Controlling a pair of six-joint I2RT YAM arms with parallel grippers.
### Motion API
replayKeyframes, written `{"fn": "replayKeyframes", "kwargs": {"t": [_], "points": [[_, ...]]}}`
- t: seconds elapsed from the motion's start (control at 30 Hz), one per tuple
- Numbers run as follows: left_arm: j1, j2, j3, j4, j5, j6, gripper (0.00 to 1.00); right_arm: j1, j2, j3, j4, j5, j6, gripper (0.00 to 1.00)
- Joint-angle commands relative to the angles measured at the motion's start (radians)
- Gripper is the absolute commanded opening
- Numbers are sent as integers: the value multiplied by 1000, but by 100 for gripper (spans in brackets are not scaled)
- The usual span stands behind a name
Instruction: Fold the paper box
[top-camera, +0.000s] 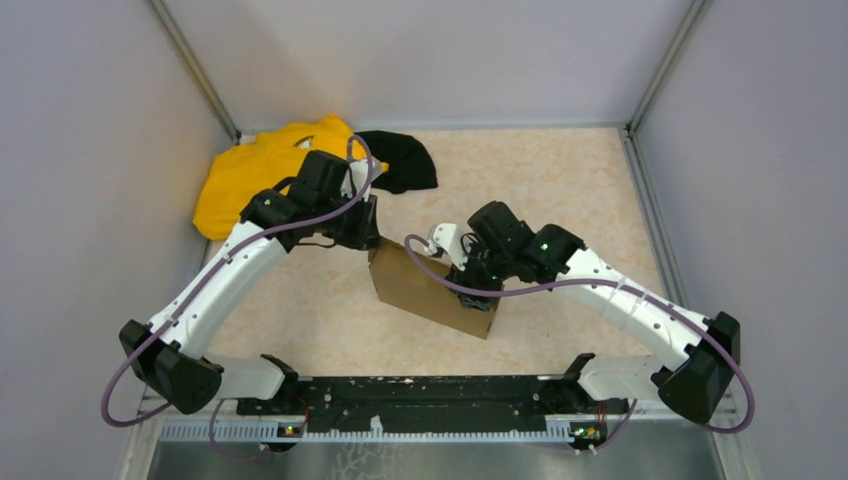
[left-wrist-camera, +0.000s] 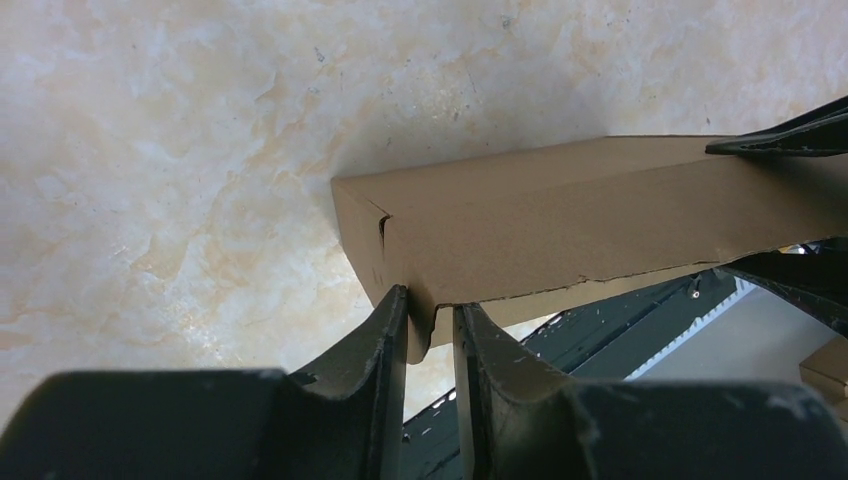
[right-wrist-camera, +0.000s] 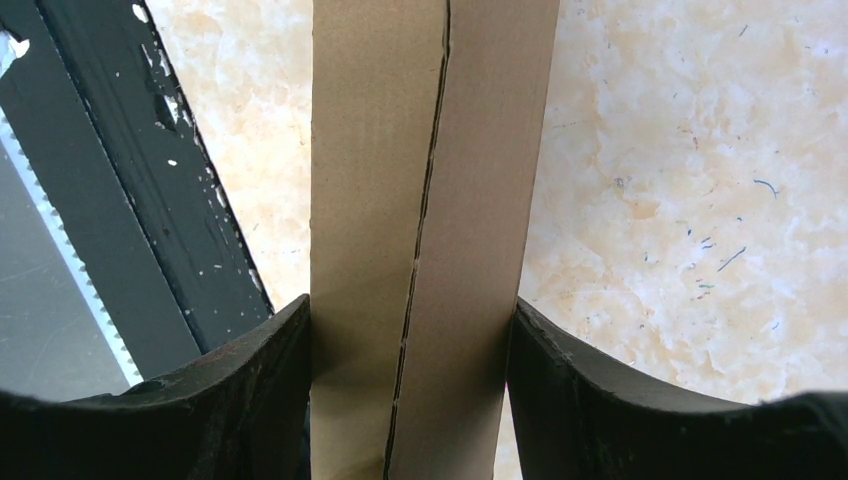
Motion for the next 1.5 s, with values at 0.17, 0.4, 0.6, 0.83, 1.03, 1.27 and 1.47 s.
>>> {"fn": "replayKeyframes", "kwargs": {"t": [0.17,0.4,0.6,0.83,1.03,1.27,1.47], "points": [[-22,25,54,4,26,-41,26,21,12,-17,55,27,-33,13],[-23,43,76,-14,21,-40,27,21,17,-27,59,26,-37,13],[-23,59,96,-24,27,-38,27,22,19,-25,60,28,-36,12],[-23,62,86,-10,44,-51,27,22,24,-27,67,28,-36,12],[-23,45,51,18,56,-69,27,21,32,-30,77,27,-36,11],[-25,-2,-49,86,73,-101,26,22,42,-29,86,32,-37,9],[-26,-40,-107,117,73,-112,26,21,56,-26,94,32,-33,7]]}}
